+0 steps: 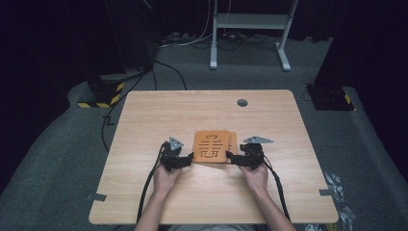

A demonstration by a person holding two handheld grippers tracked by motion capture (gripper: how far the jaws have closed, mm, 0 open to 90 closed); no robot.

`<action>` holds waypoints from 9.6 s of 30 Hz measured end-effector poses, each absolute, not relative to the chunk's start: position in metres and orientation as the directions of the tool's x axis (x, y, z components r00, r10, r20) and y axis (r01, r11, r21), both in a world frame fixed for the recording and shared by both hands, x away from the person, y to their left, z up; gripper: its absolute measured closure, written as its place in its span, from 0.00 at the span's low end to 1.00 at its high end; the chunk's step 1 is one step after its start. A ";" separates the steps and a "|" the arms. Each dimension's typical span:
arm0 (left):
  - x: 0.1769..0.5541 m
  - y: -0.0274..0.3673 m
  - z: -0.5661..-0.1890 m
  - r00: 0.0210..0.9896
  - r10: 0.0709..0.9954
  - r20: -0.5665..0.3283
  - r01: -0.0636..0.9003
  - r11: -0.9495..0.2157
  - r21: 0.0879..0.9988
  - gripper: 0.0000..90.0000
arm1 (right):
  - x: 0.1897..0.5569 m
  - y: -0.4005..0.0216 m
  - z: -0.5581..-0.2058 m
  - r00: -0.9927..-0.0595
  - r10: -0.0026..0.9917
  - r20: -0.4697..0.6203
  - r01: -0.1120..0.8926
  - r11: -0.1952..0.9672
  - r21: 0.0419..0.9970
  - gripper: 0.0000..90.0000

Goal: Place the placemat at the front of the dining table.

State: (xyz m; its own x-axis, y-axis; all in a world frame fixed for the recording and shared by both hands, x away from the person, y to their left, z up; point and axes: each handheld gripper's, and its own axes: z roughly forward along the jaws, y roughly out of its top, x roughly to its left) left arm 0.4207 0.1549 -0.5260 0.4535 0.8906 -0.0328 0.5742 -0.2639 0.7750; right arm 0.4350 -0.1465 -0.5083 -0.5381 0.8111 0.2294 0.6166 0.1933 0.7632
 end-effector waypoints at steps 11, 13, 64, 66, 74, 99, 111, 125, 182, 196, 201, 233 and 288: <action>0.420 0.154 -0.526 0.450 0.892 -0.035 0.575 -0.260 0.776 0.36 | 0.435 -0.134 -0.513 -0.561 0.782 0.273 0.638 0.197 0.745 0.28; 0.421 0.155 -0.526 0.455 0.890 -0.029 0.574 -0.269 0.773 0.36 | 0.435 -0.131 -0.514 -0.567 0.779 0.268 0.633 0.204 0.746 0.28; 0.430 0.137 -0.527 0.491 0.871 -0.004 0.575 -0.321 0.753 0.33 | 0.435 -0.105 -0.477 -0.639 0.742 0.205 0.531 0.233 0.814 0.31; 0.431 0.136 -0.527 0.492 0.870 -0.005 0.574 -0.320 0.754 0.32 | 0.436 -0.104 -0.476 -0.641 0.741 0.201 0.528 0.236 0.816 0.31; 0.433 0.133 -0.527 0.507 0.862 -0.006 0.569 -0.330 0.753 0.32 | 0.434 -0.093 -0.477 -0.656 0.733 0.182 0.516 0.259 0.816 0.31; 0.433 0.131 -0.526 0.502 0.865 0.003 0.567 -0.331 0.754 0.33 | 0.432 -0.072 -0.479 -0.686 0.711 0.156 0.464 0.261 0.847 0.53; 0.431 0.134 -0.527 0.495 0.869 -0.005 0.573 -0.322 0.754 0.33 | 0.434 -0.069 -0.466 -0.690 0.707 0.155 0.455 0.257 0.852 0.70; 0.430 0.137 -0.526 0.481 0.877 -0.015 0.579 -0.305 0.756 0.34 | 0.434 -0.070 -0.463 -0.700 0.698 0.153 0.451 0.265 0.852 0.84; 0.428 0.150 -0.525 0.395 0.918 -0.043 0.584 -0.215 0.783 0.30 | 0.431 -0.094 -0.439 -0.753 0.644 0.133 0.423 0.320 0.848 0.96; 0.430 0.151 -0.526 0.379 0.924 -0.054 0.608 -0.204 0.767 0.31 | 0.431 -0.106 -0.433 -0.747 0.652 0.134 0.424 0.311 0.851 0.96; 0.431 0.147 -0.526 0.388 0.921 -0.016 0.609 -0.243 0.755 0.31 | 0.432 -0.110 -0.428 -0.741 0.659 0.130 0.420 0.304 0.855 0.96; 0.431 0.144 -0.527 0.404 0.915 -0.004 0.605 -0.264 0.752 0.30 | 0.432 -0.151 -0.411 -0.712 0.691 0.120 0.410 0.271 0.871 0.96; 0.431 0.144 -0.527 0.405 0.914 -0.006 0.605 -0.263 0.751 0.29 | 0.432 -0.227 -0.395 -0.579 0.808 0.106 0.419 0.184 0.889 0.96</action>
State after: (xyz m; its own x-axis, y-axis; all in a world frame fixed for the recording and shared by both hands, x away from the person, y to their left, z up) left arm 0.4312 0.1443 -0.5269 0.4050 0.9143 -0.0059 0.6053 -0.2633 0.7512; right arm 0.4319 -0.2267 -0.3953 -0.5794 0.8081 0.1059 0.4193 0.1841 0.8890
